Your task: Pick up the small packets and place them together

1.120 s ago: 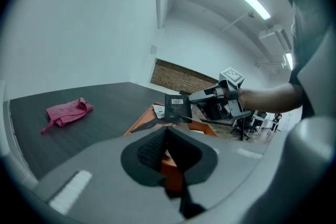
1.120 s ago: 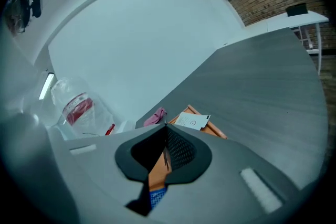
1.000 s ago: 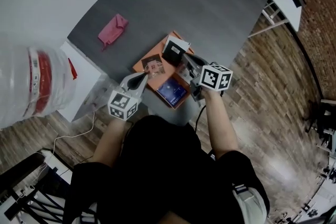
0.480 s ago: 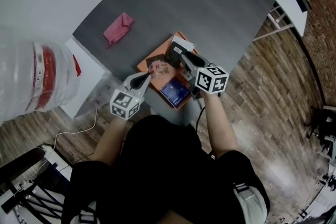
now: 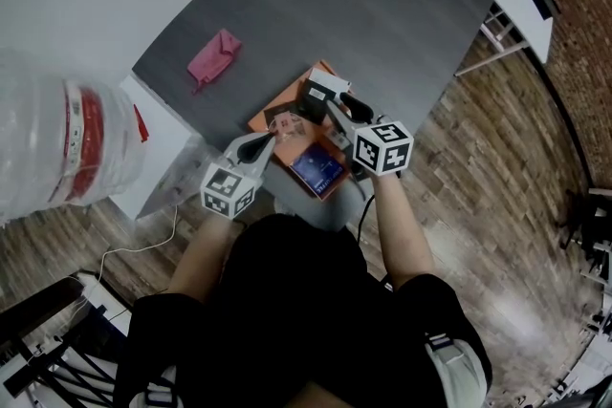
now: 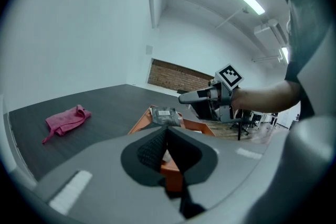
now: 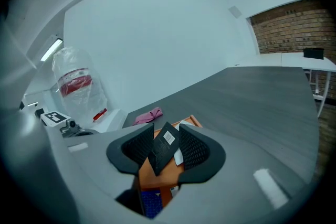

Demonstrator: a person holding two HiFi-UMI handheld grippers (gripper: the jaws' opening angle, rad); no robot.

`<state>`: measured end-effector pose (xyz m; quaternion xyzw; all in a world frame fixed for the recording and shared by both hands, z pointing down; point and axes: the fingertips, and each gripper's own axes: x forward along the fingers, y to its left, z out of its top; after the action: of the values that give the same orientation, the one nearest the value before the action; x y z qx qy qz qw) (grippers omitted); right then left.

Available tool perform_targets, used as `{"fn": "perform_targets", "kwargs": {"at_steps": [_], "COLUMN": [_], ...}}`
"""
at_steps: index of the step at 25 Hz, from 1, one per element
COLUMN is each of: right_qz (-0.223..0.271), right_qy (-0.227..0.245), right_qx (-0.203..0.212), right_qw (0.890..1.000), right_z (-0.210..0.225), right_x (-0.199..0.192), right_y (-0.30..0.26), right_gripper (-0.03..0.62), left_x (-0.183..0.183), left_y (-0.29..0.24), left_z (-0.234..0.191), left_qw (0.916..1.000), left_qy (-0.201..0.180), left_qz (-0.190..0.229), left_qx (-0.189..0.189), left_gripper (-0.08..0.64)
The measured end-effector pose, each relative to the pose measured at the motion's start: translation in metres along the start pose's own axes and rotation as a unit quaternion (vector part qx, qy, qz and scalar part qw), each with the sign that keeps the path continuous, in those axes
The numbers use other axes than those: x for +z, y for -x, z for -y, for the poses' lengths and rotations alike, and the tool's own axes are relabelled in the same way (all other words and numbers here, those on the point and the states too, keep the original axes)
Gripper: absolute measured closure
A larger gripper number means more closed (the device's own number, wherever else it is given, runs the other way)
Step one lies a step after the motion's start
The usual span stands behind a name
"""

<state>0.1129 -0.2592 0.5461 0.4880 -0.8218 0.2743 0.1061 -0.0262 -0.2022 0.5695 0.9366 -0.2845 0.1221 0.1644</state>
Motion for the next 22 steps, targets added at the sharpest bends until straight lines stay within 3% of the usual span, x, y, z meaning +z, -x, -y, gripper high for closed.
{"fn": "perform_targets", "kwargs": {"at_steps": [11,18,22], "right_qz": [0.035,0.13,0.157], "right_qy": [-0.014,-0.018,-0.011], "right_qx": [-0.037,-0.062,-0.048], "right_qw": [0.999,0.989,0.986], "right_z": [0.009,0.001,-0.008], "right_x": [-0.001,-0.004,-0.002], "right_y": [0.041,0.099,0.126], "right_gripper": [0.452,0.532,0.554], "left_x": [0.011,0.028,0.039], "left_y": [-0.001,0.0,0.006], "left_z": [0.005,0.026,0.039], "left_qw": [0.9996,0.998,0.9969], "left_qy": [-0.009,-0.022,-0.028], "left_qz": [0.02,0.048,0.069], "left_qx": [-0.017,-0.034,-0.025], "left_gripper": [0.56,0.56,0.56]}}
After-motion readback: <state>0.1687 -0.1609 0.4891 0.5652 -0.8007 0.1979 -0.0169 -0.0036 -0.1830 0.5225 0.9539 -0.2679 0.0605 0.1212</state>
